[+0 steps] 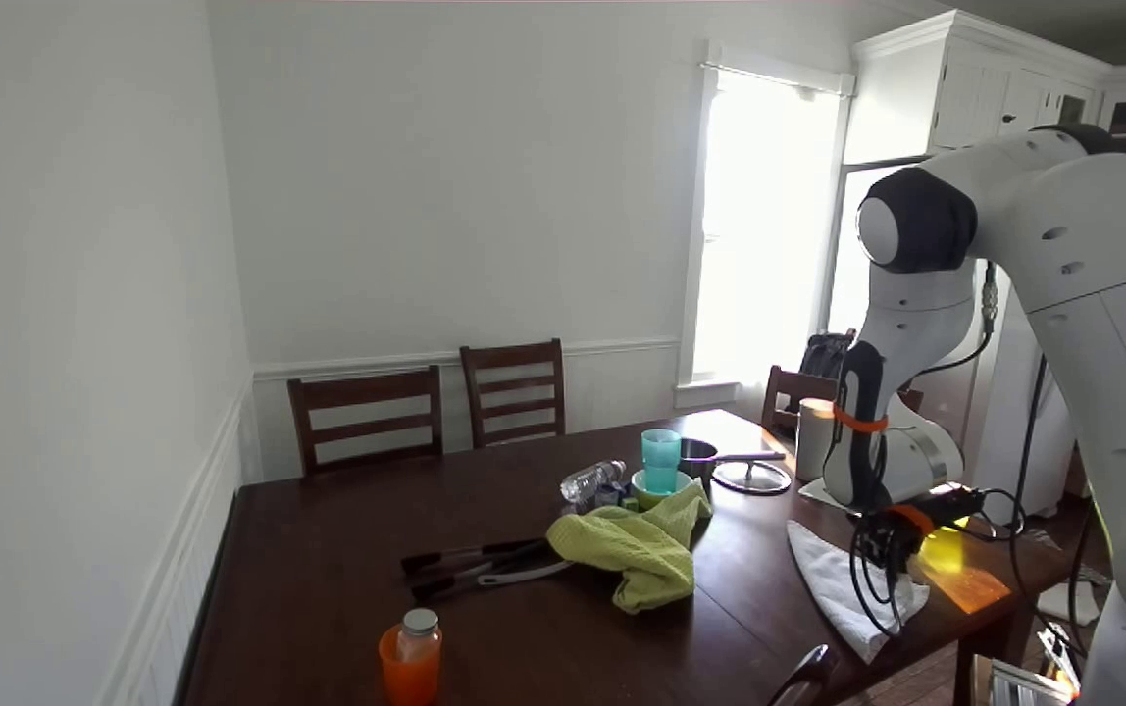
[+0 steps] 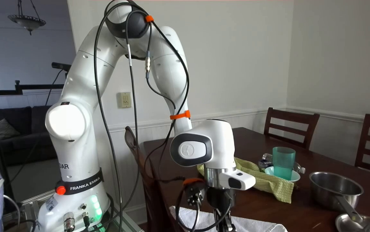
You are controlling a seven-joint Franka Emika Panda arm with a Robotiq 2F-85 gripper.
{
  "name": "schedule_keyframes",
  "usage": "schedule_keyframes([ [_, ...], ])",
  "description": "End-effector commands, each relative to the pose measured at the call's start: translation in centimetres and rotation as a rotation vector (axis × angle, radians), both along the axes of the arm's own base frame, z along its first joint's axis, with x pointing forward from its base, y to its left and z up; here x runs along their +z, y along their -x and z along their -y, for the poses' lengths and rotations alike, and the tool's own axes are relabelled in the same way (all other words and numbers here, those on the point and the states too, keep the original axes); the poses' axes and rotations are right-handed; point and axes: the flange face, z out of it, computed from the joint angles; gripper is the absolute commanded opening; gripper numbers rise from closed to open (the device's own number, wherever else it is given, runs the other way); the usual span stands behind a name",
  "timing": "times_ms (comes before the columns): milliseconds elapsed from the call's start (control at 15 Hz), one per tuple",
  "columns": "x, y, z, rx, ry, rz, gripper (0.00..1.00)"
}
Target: Fold the white towel once using the top left towel corner onto the bottom right towel corner
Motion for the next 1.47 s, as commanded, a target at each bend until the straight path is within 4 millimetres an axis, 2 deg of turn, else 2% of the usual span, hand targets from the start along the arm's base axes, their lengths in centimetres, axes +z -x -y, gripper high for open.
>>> schedule_keyframes([
  [0,0.3,1.1,0.3,0.009,0.017,0.004,0.51],
  [200,0.8,1.3,0.6,0.005,0.027,0.013,0.72],
  [467,2.5,1.1,0.9,-0.010,0.046,0.042,0.98],
  [800,6.4,0.8,1.1,-0.083,-0.008,0.079,1.00],
  [1067,10.4,0.1,1.9,-0.133,-0.028,0.089,1.00],
  [1400,16.5,-3.2,1.7,-0.172,-0.012,0.169,1.00],
])
